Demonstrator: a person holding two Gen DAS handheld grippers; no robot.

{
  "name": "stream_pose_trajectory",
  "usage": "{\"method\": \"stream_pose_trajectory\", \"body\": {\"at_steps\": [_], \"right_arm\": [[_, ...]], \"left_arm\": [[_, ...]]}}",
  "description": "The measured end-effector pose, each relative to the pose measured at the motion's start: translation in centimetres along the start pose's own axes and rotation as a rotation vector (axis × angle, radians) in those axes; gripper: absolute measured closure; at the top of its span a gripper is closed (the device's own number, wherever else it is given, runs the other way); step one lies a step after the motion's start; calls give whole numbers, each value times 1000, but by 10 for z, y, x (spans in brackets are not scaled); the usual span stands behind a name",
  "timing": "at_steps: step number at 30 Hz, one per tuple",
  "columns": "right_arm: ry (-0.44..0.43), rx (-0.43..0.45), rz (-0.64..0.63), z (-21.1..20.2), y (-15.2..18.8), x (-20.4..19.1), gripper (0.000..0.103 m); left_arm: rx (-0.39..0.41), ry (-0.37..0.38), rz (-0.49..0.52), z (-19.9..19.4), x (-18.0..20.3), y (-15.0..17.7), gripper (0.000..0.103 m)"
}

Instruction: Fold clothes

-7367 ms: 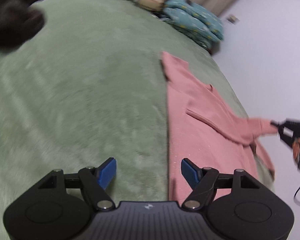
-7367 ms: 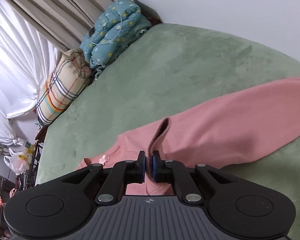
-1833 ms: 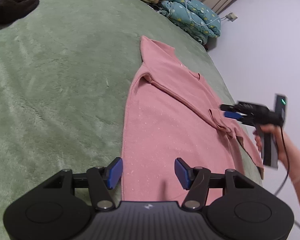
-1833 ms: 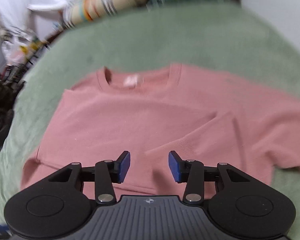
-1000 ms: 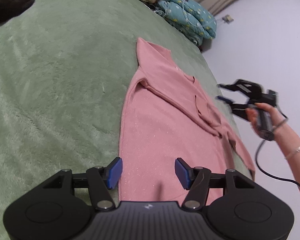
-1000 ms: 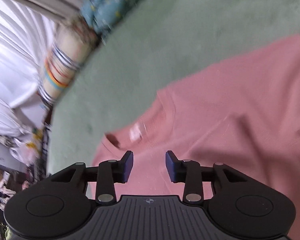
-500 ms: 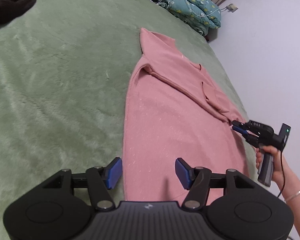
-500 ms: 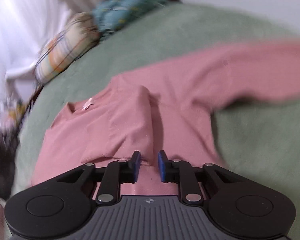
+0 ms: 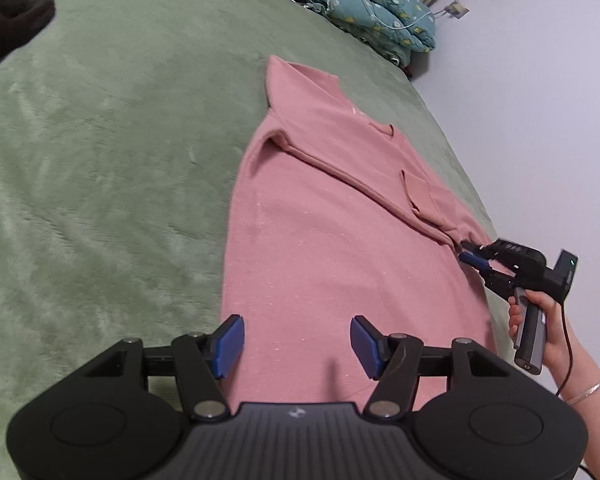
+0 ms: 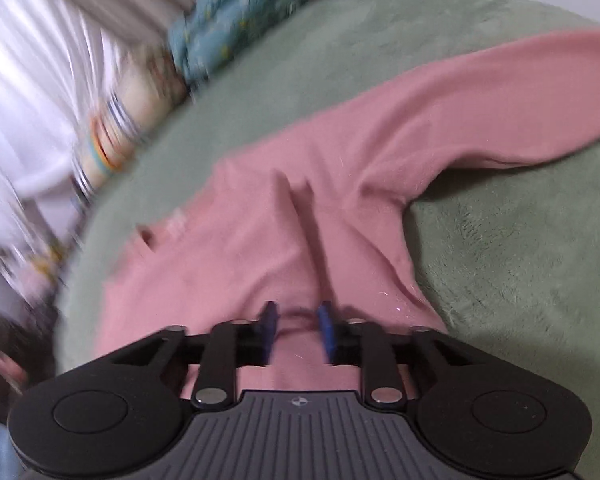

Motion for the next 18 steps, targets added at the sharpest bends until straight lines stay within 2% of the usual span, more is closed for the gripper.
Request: {"method": "stream_pose_trajectory", "body": {"at_steps": [3, 6, 9, 11, 12, 14, 15, 18], "right_arm": [[78, 56, 53, -22, 3, 15, 74], [113, 51, 36, -51, 7, 45, 74], [92, -11, 23, -54, 11, 62, 74], [86, -11, 36, -50, 9, 66, 74], [87, -1, 55, -50, 7, 67, 73], [82, 14, 142, -45, 4, 72, 70], [73, 19, 186, -40, 3, 73, 69], [69, 27, 168, -30, -1, 65, 69]], "left_arm": [[19, -26, -14, 0, -7, -3, 45], [20, -42, -29, 2, -17, -4, 45], [29, -69, -3, 9, -21, -12, 45], [58, -99, 31, 13, -18, -26, 45], [95, -126, 56, 16, -15, -42, 45], [116, -172, 102, 24, -11, -59, 45], [120, -234, 144, 34, -8, -71, 45], [136, -347, 198, 59, 1, -93, 45]]}}
Point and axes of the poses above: each gripper's, at about its wrist camera, not at the fingertips, and z roughly the way its jaws point, x to its right, y to its underside, the point moved 2 cm from there along z, roughly the way its jaws point, and after that the axes turned 3 degrees about -x, right-handed, at the moved point
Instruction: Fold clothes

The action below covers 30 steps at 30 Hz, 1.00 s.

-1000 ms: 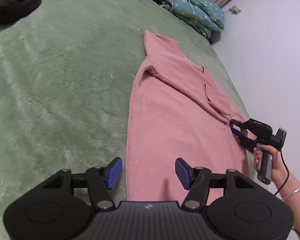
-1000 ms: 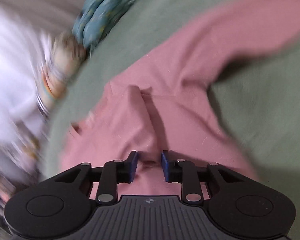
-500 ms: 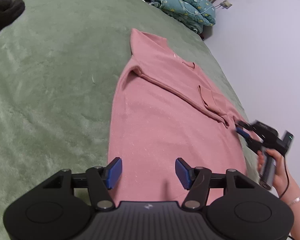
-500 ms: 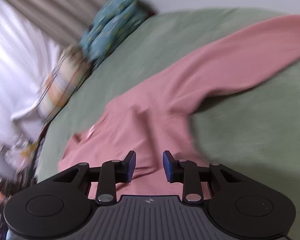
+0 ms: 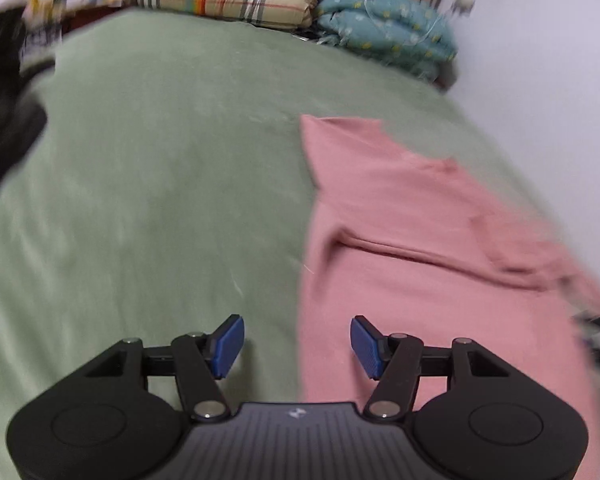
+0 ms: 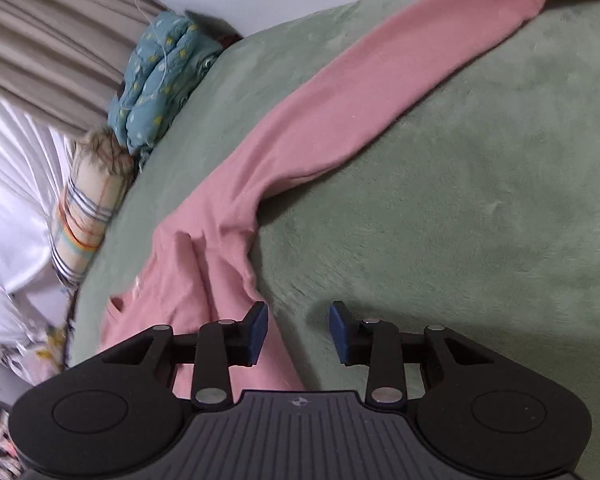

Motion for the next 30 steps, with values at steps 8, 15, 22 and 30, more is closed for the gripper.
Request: {"method": "stream_pose_trajectory", "body": {"at_steps": [8, 15, 22, 30], "right_arm": [[-6, 46, -86, 25, -22, -22, 69], [-58, 97, 134, 58, -48, -6, 71], [34, 124, 56, 55, -63, -4, 95], [-99, -152, -129, -32, -22, 12, 73]], "left_arm": [[53, -77, 83, 30, 22, -14, 93], [94, -68, 70, 31, 13, -1, 92], [57, -29, 56, 31, 6, -7, 90], [-84, 215, -94, -9, -19, 13, 69]]}}
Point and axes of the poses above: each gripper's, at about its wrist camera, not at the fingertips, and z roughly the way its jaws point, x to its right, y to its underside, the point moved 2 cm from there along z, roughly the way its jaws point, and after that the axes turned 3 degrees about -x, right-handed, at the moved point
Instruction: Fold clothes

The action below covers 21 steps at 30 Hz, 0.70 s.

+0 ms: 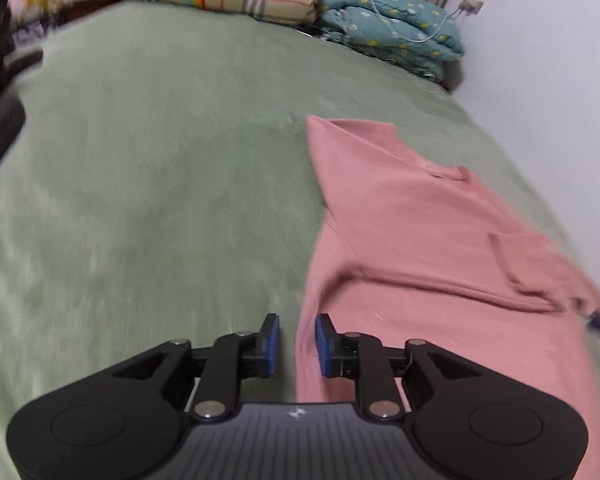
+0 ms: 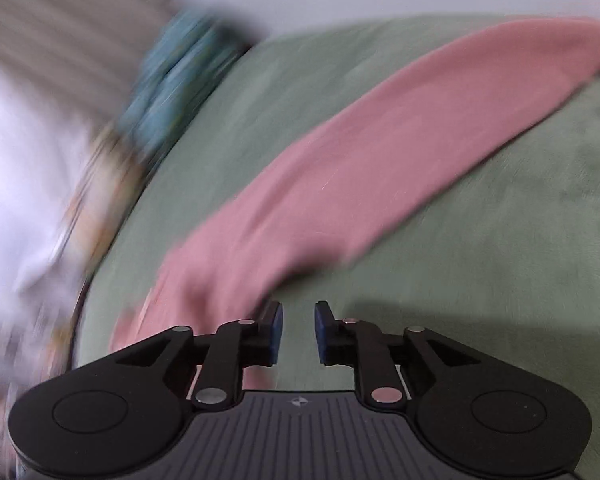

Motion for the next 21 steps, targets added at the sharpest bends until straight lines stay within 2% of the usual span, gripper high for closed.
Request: {"method": "stream_pose_trajectory", "body": {"at_steps": [2, 5, 6, 7, 8, 12, 14, 16, 17, 19, 21], "right_arm": [[-6, -48, -1, -8, 21, 1, 71], [-37, -43, 81, -1, 40, 7, 71], [-67, -33, 110, 4, 44, 6, 76], [-48, -36, 90, 7, 48, 2, 99], [-4, -43, 50, 9, 52, -4, 99], [204, -27, -227, -7, 73, -45, 99], [253, -32, -244, -17, 74, -44, 100], [290, -49, -205, -24, 73, -35, 100], [263, -44, -161, -27, 69, -29, 99], [158, 34, -56, -33, 57, -21, 96], [54, 99, -1, -28, 41, -22, 87]], "left_arm": [[-44, 57, -40, -5, 1, 18, 68], [-66, 52, -27, -5, 10, 36, 70], [-61, 49, -30, -4, 11, 38, 73], [-48, 37, -42, -4, 11, 44, 83], [-51, 21, -37, -4, 12, 47, 98], [-47, -22, -27, -11, 8, 49, 99], [-55, -19, -63, -15, 2, 49, 99], [-68, -2, -98, -17, -3, 49, 99], [-69, 5, -112, -18, -4, 49, 98], [-71, 25, -138, -20, -5, 49, 96], [-72, 33, -144, -20, -5, 48, 92]]}}
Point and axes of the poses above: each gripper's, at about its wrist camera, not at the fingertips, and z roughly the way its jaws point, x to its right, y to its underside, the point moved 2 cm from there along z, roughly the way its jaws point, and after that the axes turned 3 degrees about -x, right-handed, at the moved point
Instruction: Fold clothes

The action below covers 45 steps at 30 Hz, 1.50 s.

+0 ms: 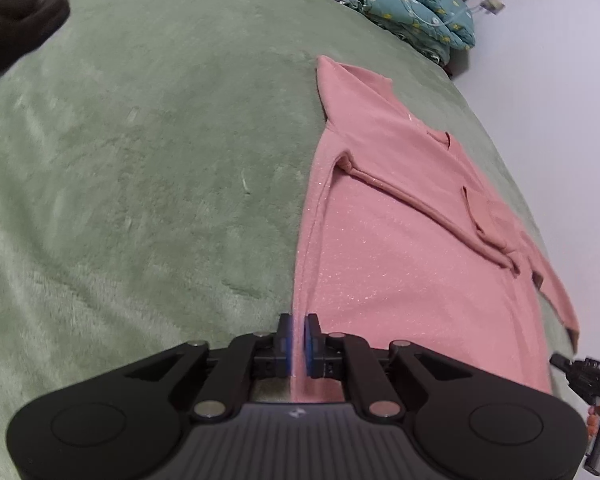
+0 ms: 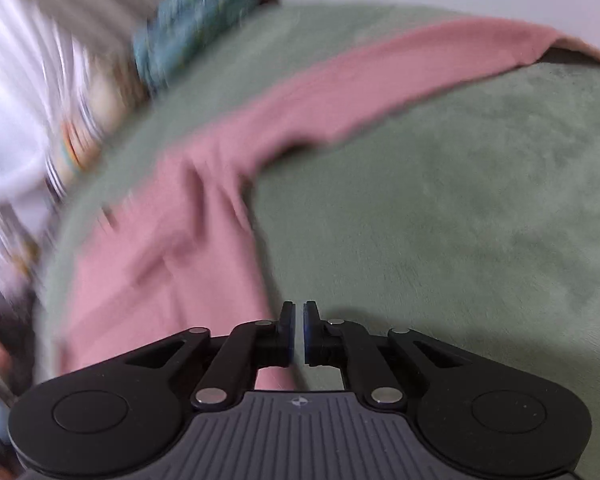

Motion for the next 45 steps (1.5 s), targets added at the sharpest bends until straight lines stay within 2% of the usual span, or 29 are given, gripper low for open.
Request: {"method": "stream_pose_trajectory", "body": {"at_steps": [2, 4, 7, 8, 9, 10, 12, 16, 18, 19, 21, 22, 23, 25, 26, 28, 29, 30, 31, 32, 34, 37, 38, 39, 40, 41, 42, 43, 45], "right_arm": [[-41, 18, -3, 19, -16, -7, 86], [-38, -1, -44, 51, -30, -19, 86], [-23, -51, -60, 87, -43, -25, 72], [-15, -63, -70, 98, -46, -25, 72], [-7, -73, -84, 108, -50, -24, 82], [2, -79, -98, 111, -52, -25, 100], [85, -57, -166, 111, -57, -27, 100], [77, -21, -146, 105, -56, -15, 101], [169, 72, -127, 81, -53, -9, 95], [159, 87, -106, 73, -52, -5, 95], [33, 54, -14, 57, -44, 7, 94], [-65, -4, 47, 51, -35, 15, 89], [-117, -58, 76, 46, -23, 18, 83], [-66, -81, 40, 40, -7, 16, 83], [-19, -96, -8, 39, 3, 13, 97], [18, -103, -67, 33, 17, 8, 98], [29, -101, -72, 28, 21, 8, 99], [38, -98, -69, 22, 24, 9, 99], [48, -95, -65, 16, 27, 10, 99], [80, -96, -66, 4, 31, 13, 103], [142, -108, -88, -9, 37, 18, 103], [106, -69, 10, -47, 46, 33, 99], [68, -46, 34, -60, 51, 33, 99], [32, -29, 46, -71, 56, 30, 99], [11, -22, 48, -76, 59, 28, 93], [-9, -16, 45, -85, 66, 22, 83], [-19, -15, 42, -91, 72, 15, 77], [-22, -16, 40, -95, 78, 9, 73], [-55, -17, 38, -107, 93, -7, 73]], "left_arm": [[-5, 6, -3, 2, 0, 0, 92], [-7, 13, -13, 3, -2, 0, 92], [-12, 26, -37, 3, -6, -1, 92], [-14, 31, -46, 3, -7, -2, 92], [-18, 36, -54, 4, -8, -3, 92], [-20, 40, -60, 4, -9, -4, 92], [-22, 40, -51, 4, -10, -4, 92], [-26, 33, -1, 7, -8, -5, 92], [-32, 37, -1, 6, -8, -7, 92], [-37, 42, -8, 5, -8, -7, 92], [-45, 57, -18, 1, -7, -6, 85], [-47, 67, -15, -1, -6, -5, 81], [-49, 78, -9, -2, -4, -3, 73], [-44, 87, 20, -5, 5, 1, 65], [-44, 77, 32, -5, 8, 2, 65], [-38, 20, 96, -2, 17, 9, 75], [-36, -1, 116, -2, 17, 12, 96], [-34, -33, 150, 0, 18, 16, 97], [-22, -28, 164, 0, 15, 19, 97], [-21, -24, 151, -1, 13, 20, 98], [-25, -7, 84, -7, 1, 22, 98], [-33, 10, 33, -19, -6, 23, 97], [-22, 14, 28, -22, -7, 21, 95], [-5, 19, 24, -26, -7, 18, 86], [35, 20, 25, -29, -6, 11, 78], [54, 16, 27, -28, -4, 7, 60], [88, 1, 33, -25, 0, -4, 52], [99, -11, 44, -18, 5, -12, 52], [119, -31, 66, -4, 17, -30, 52]]}}
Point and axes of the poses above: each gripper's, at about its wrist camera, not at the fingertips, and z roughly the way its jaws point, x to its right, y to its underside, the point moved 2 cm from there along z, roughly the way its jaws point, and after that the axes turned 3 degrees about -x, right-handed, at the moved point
